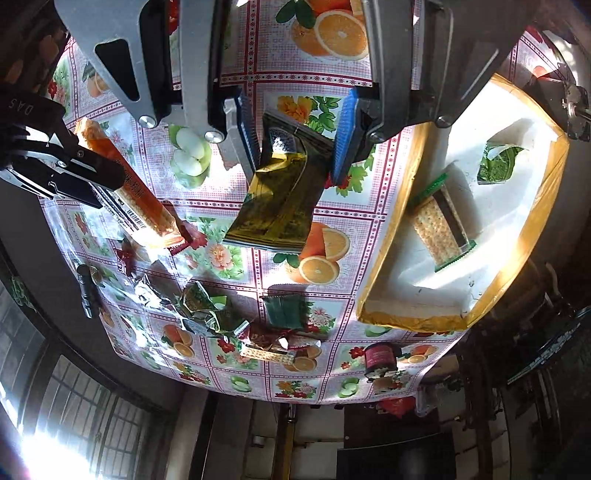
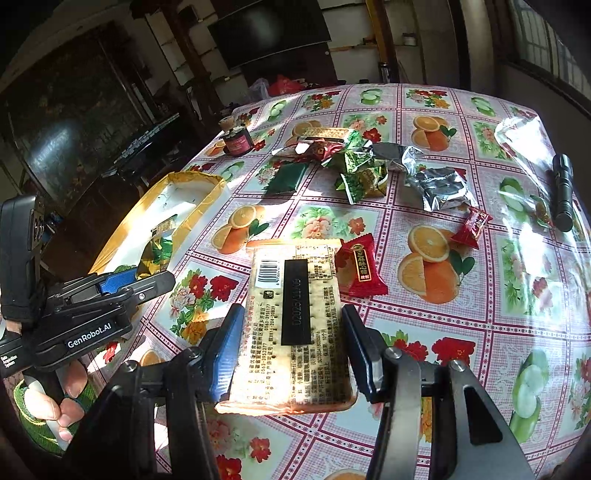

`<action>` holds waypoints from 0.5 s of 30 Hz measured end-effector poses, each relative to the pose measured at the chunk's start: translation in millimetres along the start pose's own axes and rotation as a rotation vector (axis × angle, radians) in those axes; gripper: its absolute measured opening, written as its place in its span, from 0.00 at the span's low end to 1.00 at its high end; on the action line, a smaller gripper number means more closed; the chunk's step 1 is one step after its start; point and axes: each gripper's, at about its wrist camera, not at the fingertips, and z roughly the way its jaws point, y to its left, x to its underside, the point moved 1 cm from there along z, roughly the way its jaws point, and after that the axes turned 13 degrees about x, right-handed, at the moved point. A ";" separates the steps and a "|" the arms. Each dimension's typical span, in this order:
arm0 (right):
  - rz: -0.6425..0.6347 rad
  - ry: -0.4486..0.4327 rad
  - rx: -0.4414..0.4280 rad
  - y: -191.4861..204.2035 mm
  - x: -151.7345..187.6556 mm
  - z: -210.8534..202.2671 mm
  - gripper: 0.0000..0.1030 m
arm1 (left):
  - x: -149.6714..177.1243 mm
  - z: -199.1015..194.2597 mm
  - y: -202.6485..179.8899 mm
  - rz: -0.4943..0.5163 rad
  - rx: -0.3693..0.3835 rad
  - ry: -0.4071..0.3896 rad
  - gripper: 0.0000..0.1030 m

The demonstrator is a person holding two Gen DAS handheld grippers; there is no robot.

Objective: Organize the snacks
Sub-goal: 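Carry both packs to the white tray and release them inside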

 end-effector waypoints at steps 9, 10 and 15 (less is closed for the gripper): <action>-0.073 -0.017 -0.061 52.2 -14.7 5.8 0.51 | 5.8 -26.1 45.3 -0.080 -0.059 -0.049 0.38; -0.081 -0.018 -0.072 58.8 -17.4 7.8 0.51 | 6.6 -28.2 52.3 -0.094 -0.063 -0.052 0.38; -0.128 -0.026 -0.110 95.4 -30.9 17.2 0.51 | 11.8 -39.1 83.7 -0.151 -0.093 -0.066 0.38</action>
